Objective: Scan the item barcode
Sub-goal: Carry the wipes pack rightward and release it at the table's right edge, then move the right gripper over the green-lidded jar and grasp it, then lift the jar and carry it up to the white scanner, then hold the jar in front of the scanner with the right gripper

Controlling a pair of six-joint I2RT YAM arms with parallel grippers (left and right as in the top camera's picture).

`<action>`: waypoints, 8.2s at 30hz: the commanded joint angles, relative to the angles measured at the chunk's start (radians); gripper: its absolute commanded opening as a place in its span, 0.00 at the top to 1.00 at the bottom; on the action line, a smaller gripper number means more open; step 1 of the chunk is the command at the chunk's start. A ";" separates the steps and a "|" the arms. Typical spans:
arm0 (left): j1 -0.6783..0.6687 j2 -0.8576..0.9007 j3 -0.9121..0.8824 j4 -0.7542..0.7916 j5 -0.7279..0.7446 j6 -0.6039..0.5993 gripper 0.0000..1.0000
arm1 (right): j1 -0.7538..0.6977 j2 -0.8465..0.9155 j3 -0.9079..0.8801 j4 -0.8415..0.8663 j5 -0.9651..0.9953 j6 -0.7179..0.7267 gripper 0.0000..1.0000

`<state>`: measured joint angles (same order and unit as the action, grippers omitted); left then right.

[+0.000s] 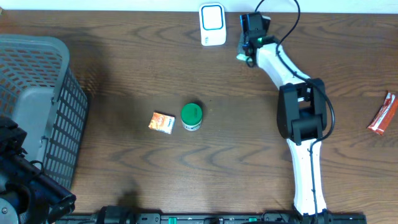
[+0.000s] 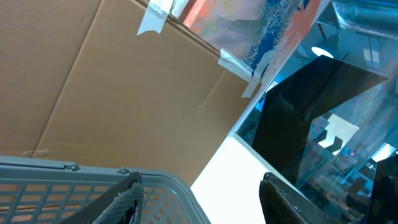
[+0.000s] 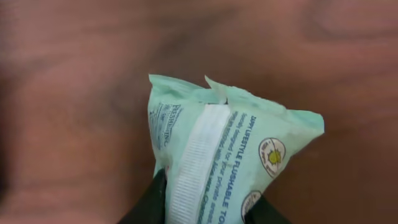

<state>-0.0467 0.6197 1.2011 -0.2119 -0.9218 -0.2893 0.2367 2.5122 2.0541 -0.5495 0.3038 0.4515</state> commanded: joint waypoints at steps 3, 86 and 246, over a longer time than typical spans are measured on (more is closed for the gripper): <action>-0.002 -0.002 -0.002 0.004 -0.003 -0.004 0.39 | -0.066 -0.105 0.018 -0.278 0.152 -0.042 0.73; -0.002 -0.002 -0.002 0.004 -0.003 -0.004 0.39 | -0.677 -0.533 -0.144 -0.780 -0.455 -0.005 0.01; -0.002 -0.002 -0.002 0.004 -0.003 -0.004 0.39 | 0.192 -0.333 -0.125 0.403 -0.068 -0.260 0.37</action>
<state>-0.0467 0.6197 1.2011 -0.2115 -0.9218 -0.2893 0.4213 2.1460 1.9186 -0.2153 0.2035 0.2405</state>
